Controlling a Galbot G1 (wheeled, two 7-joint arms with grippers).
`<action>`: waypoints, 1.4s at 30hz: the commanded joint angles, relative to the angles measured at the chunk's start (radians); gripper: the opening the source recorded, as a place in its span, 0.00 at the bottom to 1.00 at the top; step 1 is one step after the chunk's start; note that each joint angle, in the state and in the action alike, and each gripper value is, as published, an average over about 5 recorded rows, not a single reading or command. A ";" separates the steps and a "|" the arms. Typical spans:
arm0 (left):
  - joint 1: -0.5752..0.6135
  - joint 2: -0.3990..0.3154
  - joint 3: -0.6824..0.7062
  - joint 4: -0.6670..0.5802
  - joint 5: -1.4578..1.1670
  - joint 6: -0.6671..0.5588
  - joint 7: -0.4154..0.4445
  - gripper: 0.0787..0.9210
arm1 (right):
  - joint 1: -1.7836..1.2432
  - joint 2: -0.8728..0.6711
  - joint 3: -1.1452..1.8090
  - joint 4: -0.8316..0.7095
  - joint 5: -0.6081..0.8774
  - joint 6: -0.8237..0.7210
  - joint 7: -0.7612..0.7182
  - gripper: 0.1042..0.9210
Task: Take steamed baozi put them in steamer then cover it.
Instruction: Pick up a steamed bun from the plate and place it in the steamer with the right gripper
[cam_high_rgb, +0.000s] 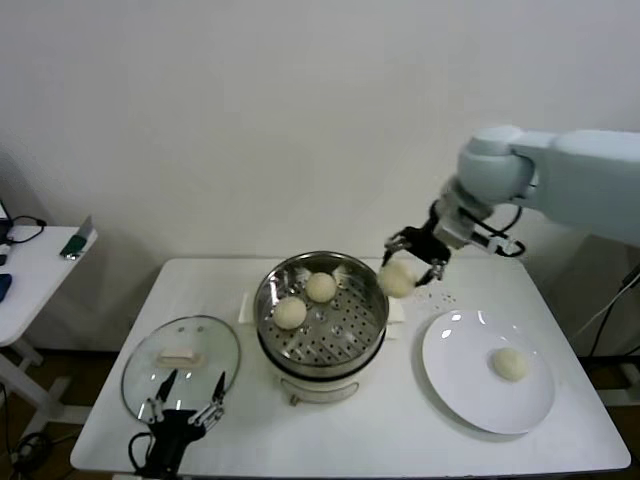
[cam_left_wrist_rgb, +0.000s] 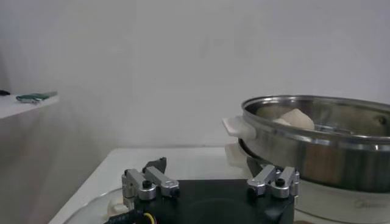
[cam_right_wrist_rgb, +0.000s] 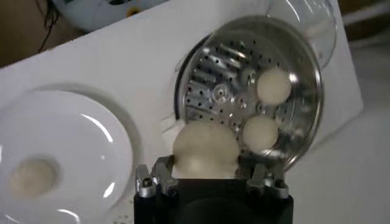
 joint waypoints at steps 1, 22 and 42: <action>0.001 0.004 -0.006 0.001 -0.008 0.000 0.000 0.88 | -0.117 0.243 0.060 0.018 -0.114 0.093 0.031 0.73; 0.005 0.010 -0.017 0.002 -0.017 0.001 -0.001 0.88 | -0.407 0.367 0.063 -0.118 -0.297 0.034 0.143 0.73; 0.005 0.011 -0.005 -0.001 -0.012 -0.005 -0.001 0.88 | -0.170 0.268 0.049 -0.213 -0.043 0.146 0.062 0.88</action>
